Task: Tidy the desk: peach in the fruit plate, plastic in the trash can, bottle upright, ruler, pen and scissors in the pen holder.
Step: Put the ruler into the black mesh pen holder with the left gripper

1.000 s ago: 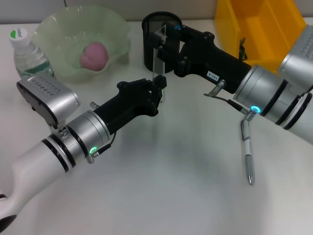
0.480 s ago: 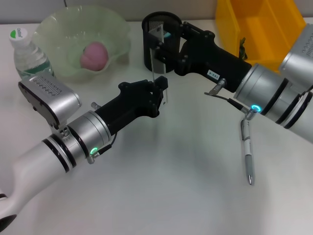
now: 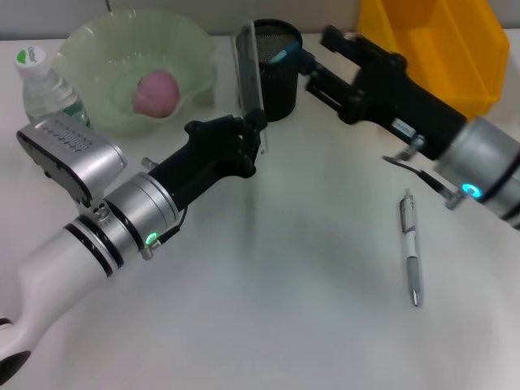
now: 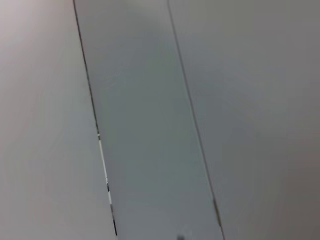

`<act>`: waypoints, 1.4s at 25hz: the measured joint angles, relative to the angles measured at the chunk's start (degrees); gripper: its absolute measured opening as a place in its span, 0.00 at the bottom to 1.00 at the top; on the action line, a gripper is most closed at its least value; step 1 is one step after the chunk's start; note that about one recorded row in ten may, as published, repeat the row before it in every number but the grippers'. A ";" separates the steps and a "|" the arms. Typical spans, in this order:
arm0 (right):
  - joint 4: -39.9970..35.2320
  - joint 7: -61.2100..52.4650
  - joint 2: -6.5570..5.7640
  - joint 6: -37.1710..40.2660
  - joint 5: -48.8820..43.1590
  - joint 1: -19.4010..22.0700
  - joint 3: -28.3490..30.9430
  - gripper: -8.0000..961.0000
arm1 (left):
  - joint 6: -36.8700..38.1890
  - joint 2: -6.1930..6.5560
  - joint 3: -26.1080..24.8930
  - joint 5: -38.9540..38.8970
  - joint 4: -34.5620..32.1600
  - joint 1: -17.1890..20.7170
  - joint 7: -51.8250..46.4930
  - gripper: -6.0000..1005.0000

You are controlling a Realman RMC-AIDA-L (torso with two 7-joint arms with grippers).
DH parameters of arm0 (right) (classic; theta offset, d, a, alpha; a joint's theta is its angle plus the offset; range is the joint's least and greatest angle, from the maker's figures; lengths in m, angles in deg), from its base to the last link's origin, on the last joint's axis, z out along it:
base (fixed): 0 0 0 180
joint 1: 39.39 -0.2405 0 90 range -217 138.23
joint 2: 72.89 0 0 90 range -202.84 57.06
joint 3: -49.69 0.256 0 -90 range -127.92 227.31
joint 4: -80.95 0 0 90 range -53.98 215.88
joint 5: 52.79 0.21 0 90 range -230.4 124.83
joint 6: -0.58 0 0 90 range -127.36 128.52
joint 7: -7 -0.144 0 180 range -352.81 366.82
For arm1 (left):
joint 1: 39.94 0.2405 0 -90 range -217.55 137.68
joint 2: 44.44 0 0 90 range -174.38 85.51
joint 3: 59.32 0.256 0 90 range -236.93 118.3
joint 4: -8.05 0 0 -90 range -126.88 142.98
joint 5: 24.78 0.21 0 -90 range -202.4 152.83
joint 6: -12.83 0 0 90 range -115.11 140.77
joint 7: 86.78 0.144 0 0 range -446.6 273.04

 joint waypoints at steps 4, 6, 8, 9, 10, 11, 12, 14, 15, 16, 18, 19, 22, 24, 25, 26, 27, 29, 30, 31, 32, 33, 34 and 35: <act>4.82 -0.70 -0.75 3.84 -0.30 1.08 0.87 0.72 | 0.00 0.01 -1.30 0.03 -0.48 -0.65 0.71 0.03; 6.71 -1.74 -1.47 4.63 -1.60 1.70 0.98 0.73 | 0.14 0.00 -2.23 0.05 -0.53 -1.12 1.27 0.03; 8.87 -2.75 -2.17 5.28 -3.42 2.01 1.25 0.74 | 0.21 0.00 -2.70 0.06 -0.52 -1.36 1.56 0.03; 10.10 -2.93 -2.42 5.82 -4.05 2.14 1.36 0.75 | 0.34 0.00 -3.48 0.06 -0.50 -1.81 1.89 0.03; 11.34 -2.83 -2.60 6.62 -4.32 2.23 1.43 0.78 | 0.42 0.00 -4.30 0.09 -0.48 -2.55 2.03 0.03; 12.32 -2.51 -2.72 7.29 -4.53 2.29 1.47 0.81 | 0.44 0.01 -4.51 0.10 -0.47 -2.83 2.05 0.03; 14.10 -1.72 -2.83 8.24 -4.82 2.40 1.48 0.83 | 0.42 0.00 -5.22 0.19 -0.43 -4.10 2.06 0.03; 15.36 -1.51 -2.92 8.43 -4.92 2.47 1.49 0.86 | 0.36 0.00 -5.62 0.24 -0.40 -4.85 2.07 0.03; 15.76 -1.48 -2.93 8.47 -4.92 2.49 1.49 0.86 | 0.07 0.00 -6.73 0.45 -0.26 -6.23 2.07 0.03; 15.76 -1.48 -2.93 8.47 -4.92 2.49 1.49 0.86 | 0.07 0.00 -6.73 0.45 -0.26 -6.23 2.07 0.03; 16.43 -1.40 -2.94 8.54 -4.92 2.54 1.48 0.86 | -0.26 0.00 -7.81 0.58 -0.18 -7.16 2.13 0.03; 16.60 -1.26 -2.95 8.57 -4.92 2.61 1.42 0.86 | -0.81 0.00 -8.82 0.62 -0.11 -7.90 2.50 0.03; 16.71 -0.34 -2.94 8.61 -4.92 3.07 1.22 0.86 | -2.81 0.00 -12.11 0.63 0.29 -9.93 4.42 0.03; 16.68 0.27 -2.87 8.66 -5.02 3.27 1.17 0.86 | -3.58 0.00 -13.21 0.63 0.47 -10.54 5.21 0.03; 16.65 0.36 -2.84 8.67 -5.14 3.30 1.17 0.86 | -5.10 0.00 -14.76 0.62 0.70 -11.84 6.00 0.03; 16.59 0.44 -2.82 8.68 -5.36 3.30 1.16 0.86 | -6.63 0.00 -15.58 0.62 0.79 -12.64 6.38 0.03; 16.48 0.48 -2.76 8.68 -5.73 3.16 1.16 0.86 | -8.81 0.00 -16.71 0.61 0.91 -13.71 6.90 0.03; 16.45 0.49 -2.75 8.52 -5.89 2.88 1.10 0.86 | -11.72 0.00 -19.02 0.60 1.38 -14.81 8.58 0.03; 16.45 0.49 -2.75 8.52 -5.89 2.88 1.10 0.86 | -11.72 0.00 -19.02 0.60 1.38 -14.81 8.58 0.03; 16.46 0.49 -2.74 8.43 -6.09 2.71 1.10 0.86 | -12.79 0.00 -20.26 0.58 1.75 -15.09 9.75 0.03; 16.52 0.51 -2.73 8.26 -6.75 2.48 1.15 0.86 | -14.94 0.00 -22.83 0.58 2.50 -15.45 12.39 0.03; 16.52 0.51 -2.73 8.26 -6.75 2.48 1.15 0.86 | -14.94 0.00 -22.83 0.58 2.50 -15.45 12.39 0.03; 16.62 0.61 -2.72 8.22 -7.14 2.44 1.26 0.86 | -15.77 0.00 -23.84 0.58 2.73 -15.54 13.43 0.03; 16.69 0.86 -2.72 8.17 -7.39 2.44 1.38 0.86 | -16.53 0.00 -24.51 0.58 2.87 -15.60 14.31 0.03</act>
